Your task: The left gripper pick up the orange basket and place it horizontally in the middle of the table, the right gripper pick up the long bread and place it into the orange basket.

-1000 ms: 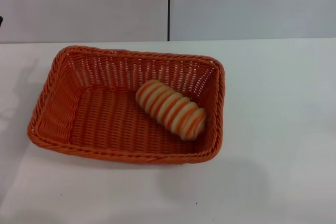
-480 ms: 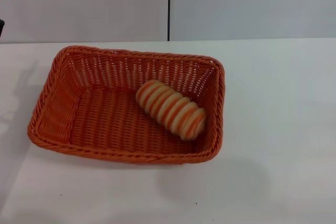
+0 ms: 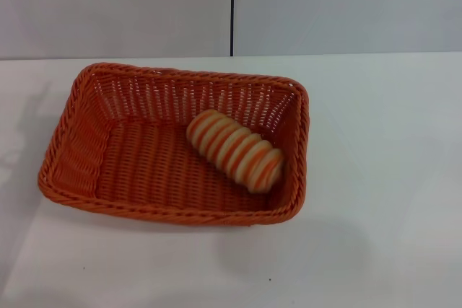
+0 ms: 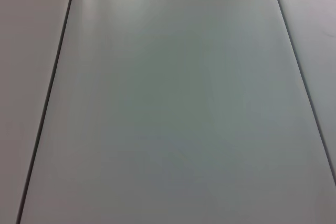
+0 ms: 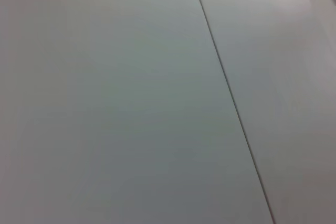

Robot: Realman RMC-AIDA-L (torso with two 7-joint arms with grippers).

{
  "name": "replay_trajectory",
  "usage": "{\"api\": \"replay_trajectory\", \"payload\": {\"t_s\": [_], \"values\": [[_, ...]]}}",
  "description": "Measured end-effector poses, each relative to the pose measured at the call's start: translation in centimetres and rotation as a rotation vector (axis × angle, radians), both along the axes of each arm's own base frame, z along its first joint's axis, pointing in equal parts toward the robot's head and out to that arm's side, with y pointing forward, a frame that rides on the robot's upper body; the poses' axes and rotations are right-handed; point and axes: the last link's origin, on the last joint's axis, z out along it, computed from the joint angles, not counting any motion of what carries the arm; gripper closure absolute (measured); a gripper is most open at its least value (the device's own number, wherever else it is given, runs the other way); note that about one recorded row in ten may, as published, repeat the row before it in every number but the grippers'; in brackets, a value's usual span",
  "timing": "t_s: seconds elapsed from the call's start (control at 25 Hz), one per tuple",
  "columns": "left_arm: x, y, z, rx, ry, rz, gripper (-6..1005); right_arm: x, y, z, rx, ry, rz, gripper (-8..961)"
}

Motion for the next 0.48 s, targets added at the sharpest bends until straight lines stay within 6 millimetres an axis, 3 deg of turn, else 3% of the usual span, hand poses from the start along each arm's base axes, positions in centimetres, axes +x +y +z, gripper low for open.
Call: {"api": "replay_trajectory", "payload": {"t_s": [0.48], "values": [[1.1,1.2,-0.4,-0.006,-0.028,-0.029,274,0.2,1.0,1.0,-0.011,-0.072,-0.050,198]]}}
